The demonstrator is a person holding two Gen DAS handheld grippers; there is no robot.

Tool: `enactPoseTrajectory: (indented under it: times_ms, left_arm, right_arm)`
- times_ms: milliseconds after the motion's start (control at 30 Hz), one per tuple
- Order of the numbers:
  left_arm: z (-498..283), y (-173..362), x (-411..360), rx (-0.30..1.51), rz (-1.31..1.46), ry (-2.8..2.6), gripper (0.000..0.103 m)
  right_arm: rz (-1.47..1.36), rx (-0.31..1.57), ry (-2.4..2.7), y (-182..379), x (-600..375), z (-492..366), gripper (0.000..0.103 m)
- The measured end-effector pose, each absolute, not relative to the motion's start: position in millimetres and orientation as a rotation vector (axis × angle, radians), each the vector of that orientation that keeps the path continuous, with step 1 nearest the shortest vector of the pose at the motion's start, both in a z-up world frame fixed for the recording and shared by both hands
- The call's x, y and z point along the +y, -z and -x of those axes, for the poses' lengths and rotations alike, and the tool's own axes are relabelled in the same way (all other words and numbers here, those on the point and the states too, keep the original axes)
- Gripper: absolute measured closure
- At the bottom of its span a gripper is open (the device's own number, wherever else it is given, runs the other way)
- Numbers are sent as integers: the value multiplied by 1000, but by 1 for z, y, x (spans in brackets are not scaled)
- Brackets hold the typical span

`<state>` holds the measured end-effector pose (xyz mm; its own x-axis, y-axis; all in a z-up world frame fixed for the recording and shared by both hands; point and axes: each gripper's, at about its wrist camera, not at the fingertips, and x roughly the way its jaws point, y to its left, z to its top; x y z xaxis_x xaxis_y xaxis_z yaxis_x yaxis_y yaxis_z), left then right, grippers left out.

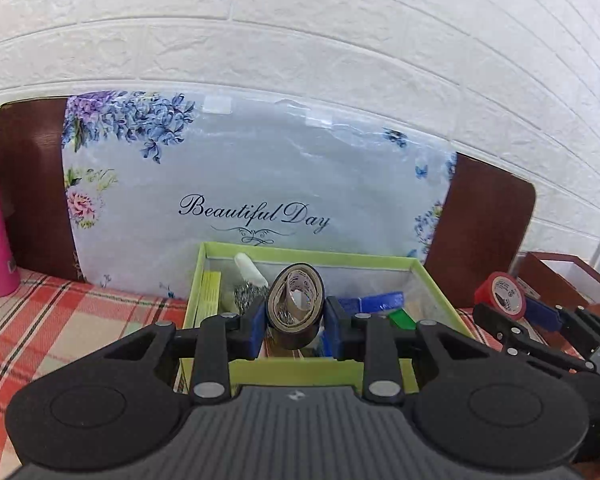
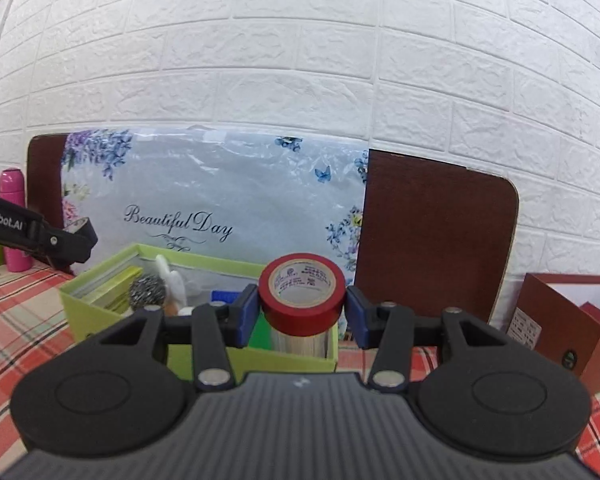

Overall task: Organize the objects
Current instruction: 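Carry both tape rolls into the lime-green box and release them, then move the left gripper to the gold box while the right reaches the green box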

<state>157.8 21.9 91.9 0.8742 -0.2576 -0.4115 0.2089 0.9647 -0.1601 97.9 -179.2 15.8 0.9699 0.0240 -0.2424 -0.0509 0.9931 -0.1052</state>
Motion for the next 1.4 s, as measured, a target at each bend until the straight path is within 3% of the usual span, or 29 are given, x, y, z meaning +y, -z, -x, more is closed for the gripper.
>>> enactPoseTrajectory:
  times_ms: [233,267,300,367,500,567,900,1400]
  left_arm:
    - [-203,-83,17,458,108,226,71]
    - [-207,-78,16,463,104,233,63]
    - [-211,-72,16,481,105,232,40]
    - [-208,-61,19,519,127,202,24]
    - [-181,-50,27,519,187,198,23]
    - [-166,-50,27,491,173,182,22]
    - [-123,-64,17,554,121,134,22]
    - [-90,-25,24,707,131,61,22]
  right_arm:
    - [167,270,-34,-2,-172,-142,57]
    - [172,279,-40,1,-172,-147,57]
    - [177,298,-46,4,-172,-152,48]
    - [178,340,-40,12,-172,-155,34]
    - [161,304,-46,24,-178,-129,7]
    - [149,292,-23,29,-179,-115,4]
    - [61,335,-53,12,-180,-71,0]
    - [-44,506,-201,32,-169,-17,0]
